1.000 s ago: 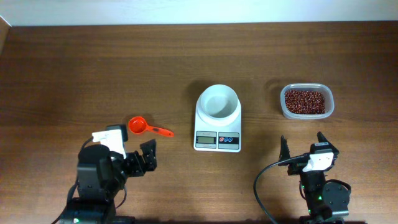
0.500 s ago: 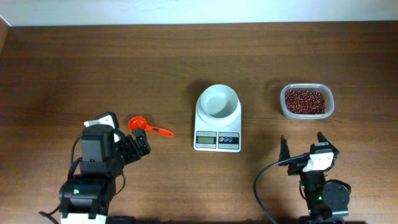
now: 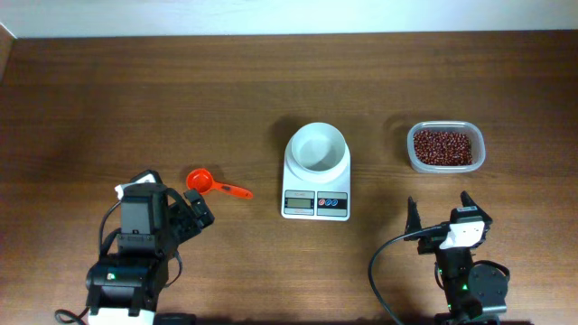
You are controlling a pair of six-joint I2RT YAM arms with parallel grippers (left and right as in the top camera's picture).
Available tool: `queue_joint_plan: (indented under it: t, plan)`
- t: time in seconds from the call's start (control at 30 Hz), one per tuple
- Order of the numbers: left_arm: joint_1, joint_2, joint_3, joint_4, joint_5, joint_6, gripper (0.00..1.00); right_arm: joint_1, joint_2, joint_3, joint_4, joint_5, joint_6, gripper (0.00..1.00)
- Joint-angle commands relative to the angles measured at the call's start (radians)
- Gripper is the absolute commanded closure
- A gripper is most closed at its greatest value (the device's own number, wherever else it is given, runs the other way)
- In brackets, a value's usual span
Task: Scoop and weigh 50g on scale
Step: 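Move the left gripper forward over the orange scoop's bowl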
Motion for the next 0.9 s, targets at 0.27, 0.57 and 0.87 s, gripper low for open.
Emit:
queue_joint_plan:
  t: [0.27, 0.57, 0.87]
  plan:
    - [0.007, 0.084, 0.017, -0.007, -0.010, -0.055, 0.01, 0.010, -0.010, -0.009, -0.001, 0.009, -0.004, 0.01]
    - [0.007, 0.241, 0.017, -0.003, -0.011, -0.085, 0.01, 0.010, -0.010, -0.009, -0.002, 0.008, -0.004, 0.01]
    - [0.007, 0.260, 0.017, 0.003, -0.014, -0.122, 0.01, 0.010, -0.010, -0.009, -0.002, 0.009, -0.004, 0.01]
